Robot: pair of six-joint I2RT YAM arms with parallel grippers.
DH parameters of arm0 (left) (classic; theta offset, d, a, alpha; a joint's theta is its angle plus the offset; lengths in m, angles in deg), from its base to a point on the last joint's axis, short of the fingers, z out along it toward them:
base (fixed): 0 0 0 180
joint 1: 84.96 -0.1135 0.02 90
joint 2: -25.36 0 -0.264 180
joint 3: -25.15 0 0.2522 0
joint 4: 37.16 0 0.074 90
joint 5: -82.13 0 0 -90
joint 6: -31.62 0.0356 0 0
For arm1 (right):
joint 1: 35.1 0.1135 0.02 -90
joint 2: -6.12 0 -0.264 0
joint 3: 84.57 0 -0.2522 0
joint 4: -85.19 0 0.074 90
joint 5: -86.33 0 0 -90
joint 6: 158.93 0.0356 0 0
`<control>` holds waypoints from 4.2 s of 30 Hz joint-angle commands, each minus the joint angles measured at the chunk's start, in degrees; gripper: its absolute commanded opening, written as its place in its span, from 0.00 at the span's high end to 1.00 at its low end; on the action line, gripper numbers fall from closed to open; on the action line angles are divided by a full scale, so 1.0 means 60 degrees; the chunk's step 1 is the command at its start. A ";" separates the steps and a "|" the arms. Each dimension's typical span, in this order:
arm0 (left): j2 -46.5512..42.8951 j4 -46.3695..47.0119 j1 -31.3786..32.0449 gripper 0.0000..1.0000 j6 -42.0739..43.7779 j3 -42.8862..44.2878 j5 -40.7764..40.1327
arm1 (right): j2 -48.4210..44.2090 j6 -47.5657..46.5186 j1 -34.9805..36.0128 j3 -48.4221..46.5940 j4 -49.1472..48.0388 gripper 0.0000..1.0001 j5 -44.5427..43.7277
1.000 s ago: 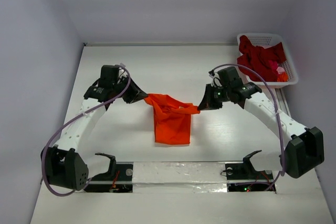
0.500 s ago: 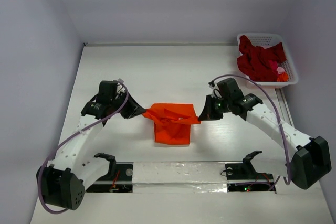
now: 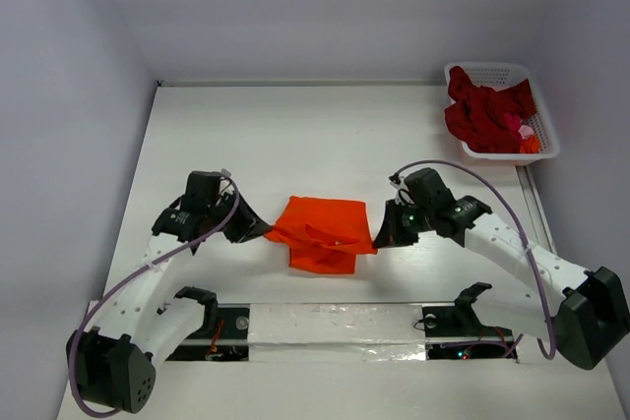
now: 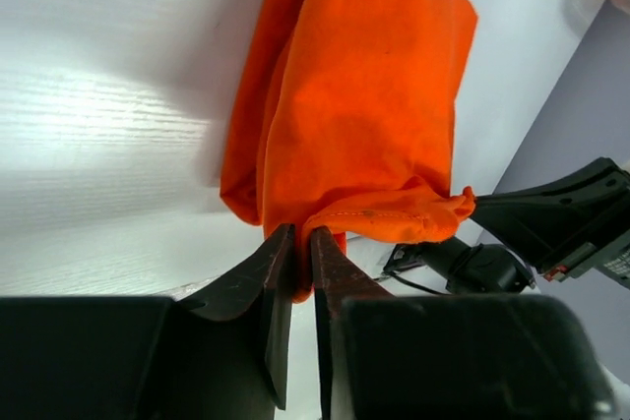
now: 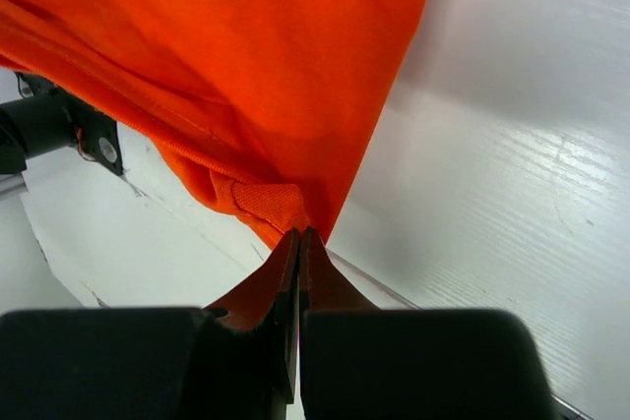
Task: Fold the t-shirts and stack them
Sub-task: Fold the long partially folded tshirt into a neat square, then smooth out wrinkles on the folded tshirt
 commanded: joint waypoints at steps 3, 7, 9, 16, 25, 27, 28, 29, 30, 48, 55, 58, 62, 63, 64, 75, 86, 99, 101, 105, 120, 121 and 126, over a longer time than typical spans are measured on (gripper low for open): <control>-0.0290 -0.0524 0.0153 0.79 0.0060 -0.0397 -0.0249 | -0.0232 0.0050 0.0258 0.0144 -0.0152 1.00 -0.0263; -0.0626 -0.0934 0.0328 0.50 0.0030 -0.0587 -0.0322 | -0.0334 0.0137 0.0594 0.0349 -0.0078 0.70 -0.0277; -0.0773 -0.1008 0.0533 0.38 -0.0028 -0.0661 -0.0162 | -0.0510 0.0327 0.0595 0.0539 -0.0093 0.36 -0.0176; -0.1301 -0.1025 0.0651 0.60 -0.0511 -0.0090 0.0015 | -0.1739 0.0811 0.0683 0.1025 0.0302 0.60 -0.0613; 0.1169 0.2403 0.1338 1.00 -0.1376 0.0217 0.0367 | 0.0820 0.0299 0.0683 -0.1375 -0.0121 1.00 -0.0615; 0.1656 0.2930 0.1705 1.00 -0.1463 0.0569 0.0293 | 0.1579 0.0241 0.0683 -0.1729 -0.0429 1.00 -0.0483; 0.2108 0.3135 0.1793 1.00 -0.1522 0.0628 0.0351 | 0.1860 0.0211 0.0683 -0.2049 -0.0502 1.00 -0.0439; 0.2330 0.3500 0.1953 1.00 -0.1609 0.0730 0.0453 | 0.2138 0.0167 0.0683 -0.2212 -0.0590 1.00 -0.0424; 0.2709 0.3706 0.2042 1.00 -0.1755 0.0775 0.0527 | 0.2648 0.0109 0.0683 -0.2359 -0.0649 1.00 -0.0293; 0.6534 0.4513 0.2819 1.00 -0.1464 0.1610 0.0498 | 0.5656 0.0973 0.0683 -0.2288 -0.2612 1.00 0.1158; 0.8539 0.5275 0.2819 1.00 -0.1493 0.1873 0.0996 | 0.6227 0.0987 0.0683 -0.2506 -0.2657 1.00 0.1012; 0.9024 0.5378 0.2819 1.00 -0.1478 0.2166 0.0953 | 0.6491 0.0958 0.0683 -0.3077 -0.2364 1.00 0.0749; 0.9508 0.5613 0.2819 1.00 -0.1625 0.2576 0.0938 | 0.6886 0.0856 0.0683 -0.3882 -0.1969 1.00 0.0514; 0.9597 0.5584 0.2819 1.00 -0.1610 0.2838 0.0938 | 0.7162 0.0812 0.0683 -0.4058 -0.1910 1.00 0.0513; 0.9815 0.5554 0.2819 1.00 -0.1610 0.2971 0.0952 | 0.7296 0.0753 0.0683 -0.4350 -0.1866 1.00 0.0499; 1.0213 0.4383 0.2205 1.00 -0.1084 0.4217 0.0528 | 0.7956 0.0285 -0.0371 -0.5582 -0.1016 1.00 0.0265; 1.0096 0.3811 0.1134 1.00 -0.0453 0.4481 0.0308 | 0.8132 -0.0170 -0.0767 -0.6270 -0.0416 1.00 -0.0043; 1.0095 0.3738 0.1047 1.00 -0.0585 0.4818 0.0278 | 0.8514 -0.0199 -0.0855 -0.6799 -0.0240 1.00 -0.0073; 1.0095 0.3752 0.1047 1.00 -0.0585 0.4818 0.0264 | 0.8396 -0.0214 -0.0855 -0.6784 -0.0254 1.00 0.0088; 1.0125 0.3767 0.1047 1.00 -0.0585 0.4847 0.0235 | 0.7987 -0.0477 -0.0752 -0.6828 0.0097 1.00 -0.0247; 1.0110 0.3694 0.1047 1.00 -0.0614 0.4906 0.0220 | 0.7311 -0.0712 0.0565 -0.7254 0.0640 1.00 -0.0834; 1.0110 0.3708 0.1047 1.00 -0.0629 0.4906 0.0205 | 0.7370 -0.0697 0.0566 -0.7180 0.0553 1.00 -0.0791; 1.0081 0.3635 0.1047 1.00 -0.0644 0.5008 0.0220 | 0.7736 -0.0449 0.0566 -0.6434 -0.0209 1.00 -0.0439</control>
